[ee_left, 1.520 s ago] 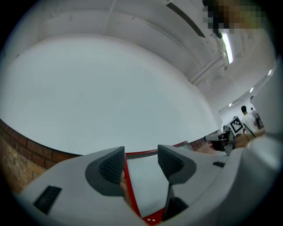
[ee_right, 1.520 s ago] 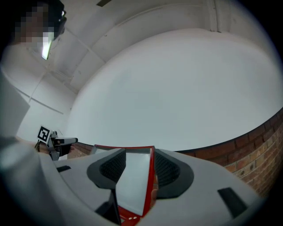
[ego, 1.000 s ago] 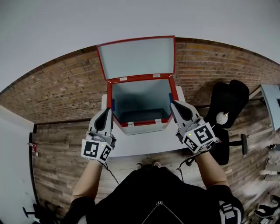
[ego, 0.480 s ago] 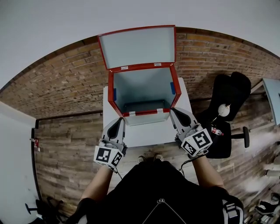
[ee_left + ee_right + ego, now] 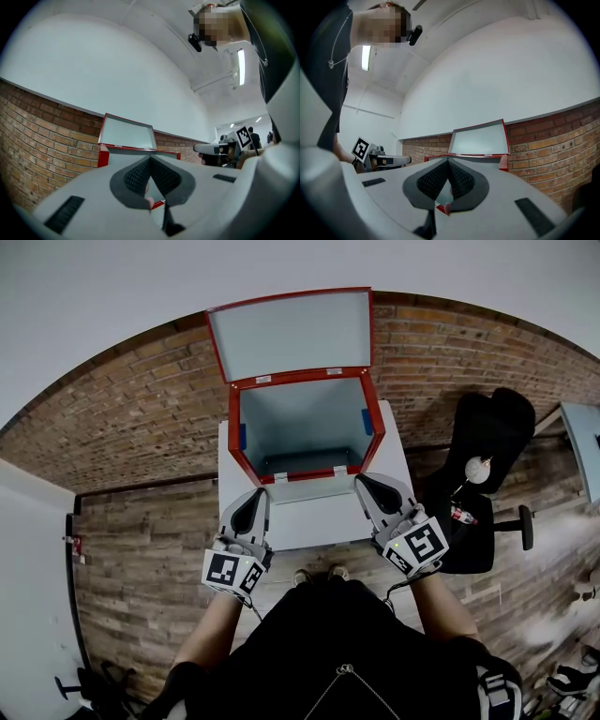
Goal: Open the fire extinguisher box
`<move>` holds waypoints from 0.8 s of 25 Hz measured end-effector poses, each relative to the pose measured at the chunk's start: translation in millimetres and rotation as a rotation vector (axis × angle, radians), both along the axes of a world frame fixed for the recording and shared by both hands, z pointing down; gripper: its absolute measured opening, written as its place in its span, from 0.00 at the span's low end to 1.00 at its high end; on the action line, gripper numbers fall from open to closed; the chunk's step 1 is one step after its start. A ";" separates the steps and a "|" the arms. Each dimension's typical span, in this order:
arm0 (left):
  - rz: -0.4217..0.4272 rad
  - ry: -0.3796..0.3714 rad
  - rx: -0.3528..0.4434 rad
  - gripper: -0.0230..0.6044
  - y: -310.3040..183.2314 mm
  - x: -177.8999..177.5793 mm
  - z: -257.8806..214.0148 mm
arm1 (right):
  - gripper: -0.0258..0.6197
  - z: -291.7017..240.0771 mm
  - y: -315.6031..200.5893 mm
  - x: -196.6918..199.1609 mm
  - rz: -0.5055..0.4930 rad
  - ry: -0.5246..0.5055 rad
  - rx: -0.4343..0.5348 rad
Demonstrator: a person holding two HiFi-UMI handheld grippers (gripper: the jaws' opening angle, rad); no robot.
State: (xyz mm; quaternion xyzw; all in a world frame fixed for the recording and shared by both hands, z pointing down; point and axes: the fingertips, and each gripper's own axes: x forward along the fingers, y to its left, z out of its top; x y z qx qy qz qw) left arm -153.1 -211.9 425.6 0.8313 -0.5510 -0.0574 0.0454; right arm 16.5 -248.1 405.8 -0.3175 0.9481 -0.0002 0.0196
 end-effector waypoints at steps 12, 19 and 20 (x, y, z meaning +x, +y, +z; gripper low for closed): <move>0.023 0.000 -0.025 0.11 2.7 5.8 9.1 | 0.07 6.2 5.3 7.9 0.023 0.014 -0.026; 0.026 0.007 -0.039 0.11 4.7 7.7 9.1 | 0.07 9.4 8.6 12.9 0.035 0.018 -0.038; 0.028 0.008 -0.039 0.11 5.1 7.6 9.2 | 0.07 9.7 8.8 13.2 0.036 0.017 -0.039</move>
